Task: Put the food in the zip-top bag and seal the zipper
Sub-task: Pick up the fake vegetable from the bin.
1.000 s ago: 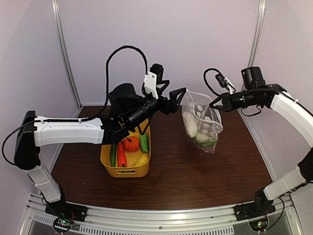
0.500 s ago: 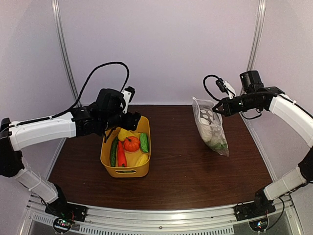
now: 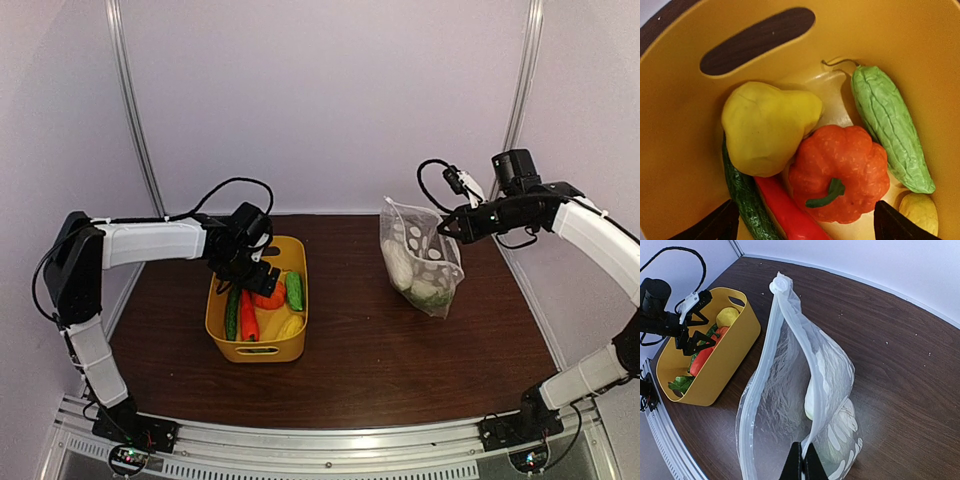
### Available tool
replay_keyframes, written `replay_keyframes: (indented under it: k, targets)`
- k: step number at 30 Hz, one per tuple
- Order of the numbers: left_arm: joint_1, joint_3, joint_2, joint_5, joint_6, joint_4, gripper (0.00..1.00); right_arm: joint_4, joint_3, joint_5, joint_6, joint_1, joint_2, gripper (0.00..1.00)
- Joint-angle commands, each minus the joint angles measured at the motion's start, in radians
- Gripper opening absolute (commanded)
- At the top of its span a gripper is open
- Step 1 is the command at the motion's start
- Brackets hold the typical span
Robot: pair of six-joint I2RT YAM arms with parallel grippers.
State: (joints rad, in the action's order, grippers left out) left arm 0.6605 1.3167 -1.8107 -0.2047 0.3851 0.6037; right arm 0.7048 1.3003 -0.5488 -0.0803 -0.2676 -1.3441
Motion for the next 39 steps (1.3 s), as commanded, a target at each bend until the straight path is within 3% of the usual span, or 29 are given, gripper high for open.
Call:
replay_keyframes:
  k: [1,24,33,39]
  targets:
    - [-0.004,0.038,-0.029,0.065,0.025,0.047,0.97,-0.022,-0.024,0.033,-0.013,0.01,0.055,0.0]
    - [-0.004,0.146,-0.196,0.153,0.017,-0.019,0.97,-0.025,-0.03,0.026,-0.013,0.014,0.059,0.0]
    - [-0.004,0.135,-0.199,0.147,0.012,-0.019,0.89,-0.026,-0.031,0.021,-0.011,0.019,0.058,0.0]
    - [-0.004,0.138,-0.185,0.166,0.009,0.017,0.91,-0.023,-0.024,0.02,-0.011,0.019,0.053,0.0]
